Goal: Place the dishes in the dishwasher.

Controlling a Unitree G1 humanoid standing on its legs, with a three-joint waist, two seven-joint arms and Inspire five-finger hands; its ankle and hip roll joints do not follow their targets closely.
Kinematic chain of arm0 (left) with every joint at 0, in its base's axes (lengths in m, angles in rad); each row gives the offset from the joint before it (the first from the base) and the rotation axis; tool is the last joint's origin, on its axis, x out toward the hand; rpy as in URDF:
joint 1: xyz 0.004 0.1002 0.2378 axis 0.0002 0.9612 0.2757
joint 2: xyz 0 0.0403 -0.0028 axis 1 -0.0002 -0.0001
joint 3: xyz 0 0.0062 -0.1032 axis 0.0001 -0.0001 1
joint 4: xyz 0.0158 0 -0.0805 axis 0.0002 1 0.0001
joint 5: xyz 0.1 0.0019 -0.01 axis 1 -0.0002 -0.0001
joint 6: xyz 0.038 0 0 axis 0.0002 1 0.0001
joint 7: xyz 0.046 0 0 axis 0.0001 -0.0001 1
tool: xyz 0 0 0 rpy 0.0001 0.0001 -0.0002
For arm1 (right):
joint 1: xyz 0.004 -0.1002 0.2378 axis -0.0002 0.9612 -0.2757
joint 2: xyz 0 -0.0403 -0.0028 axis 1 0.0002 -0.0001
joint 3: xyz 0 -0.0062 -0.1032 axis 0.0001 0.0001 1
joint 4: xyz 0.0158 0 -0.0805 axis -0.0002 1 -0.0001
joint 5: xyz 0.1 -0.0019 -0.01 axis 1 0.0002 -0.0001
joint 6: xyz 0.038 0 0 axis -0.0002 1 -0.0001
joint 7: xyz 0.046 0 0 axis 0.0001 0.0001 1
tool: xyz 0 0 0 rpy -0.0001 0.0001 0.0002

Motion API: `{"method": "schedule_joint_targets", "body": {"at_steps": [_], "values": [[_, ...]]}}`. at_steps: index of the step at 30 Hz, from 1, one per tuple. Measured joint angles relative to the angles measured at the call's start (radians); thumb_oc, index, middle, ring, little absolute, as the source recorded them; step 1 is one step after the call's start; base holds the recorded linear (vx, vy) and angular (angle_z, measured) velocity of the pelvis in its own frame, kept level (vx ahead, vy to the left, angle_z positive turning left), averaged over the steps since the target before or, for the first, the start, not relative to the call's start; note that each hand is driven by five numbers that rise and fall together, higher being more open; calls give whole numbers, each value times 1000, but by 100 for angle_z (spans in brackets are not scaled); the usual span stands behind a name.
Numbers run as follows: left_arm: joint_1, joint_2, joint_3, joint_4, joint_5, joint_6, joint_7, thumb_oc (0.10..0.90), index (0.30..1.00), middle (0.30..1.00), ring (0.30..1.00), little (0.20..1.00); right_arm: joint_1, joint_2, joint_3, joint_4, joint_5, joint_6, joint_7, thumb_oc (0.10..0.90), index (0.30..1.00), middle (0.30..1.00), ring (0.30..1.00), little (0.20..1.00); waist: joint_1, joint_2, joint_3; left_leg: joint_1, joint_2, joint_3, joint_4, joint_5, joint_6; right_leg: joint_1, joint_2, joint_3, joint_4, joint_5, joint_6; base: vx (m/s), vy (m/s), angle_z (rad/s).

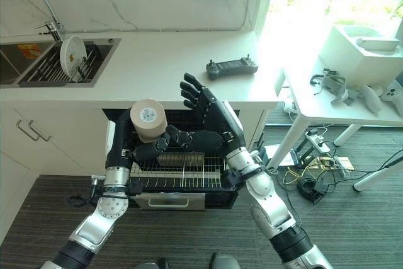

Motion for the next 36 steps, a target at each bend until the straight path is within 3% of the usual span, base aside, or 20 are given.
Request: {"method": "schedule_joint_targets", "body": {"at_steps": [14,28,36], "values": [[-36,0,-21,26,35,1,-1,400,300,300,300,300,-21,4,50,37,-39,102,-20,800,900,900,900,900,1,0,0,4,0,-17,3,0,0,16,-1,-15,-7,0,0,4,1,2],[-38,-1,-49,27,32,12,-1,400,300,300,300,300,-53,14,98,52,-39,141,3,800,900,900,900,900,2,0,0,4,0,-19,3,1,0,19,-1,-16,-7,1,0,0,0,0],[-54,-3,-88,65,32,20,0,400,300,300,300,300,-99,53,123,121,-42,152,-55,800,900,900,900,900,3,0,0,5,1,-20,6,1,0,20,-1,-17,-5,1,0,0,0,0]]}}
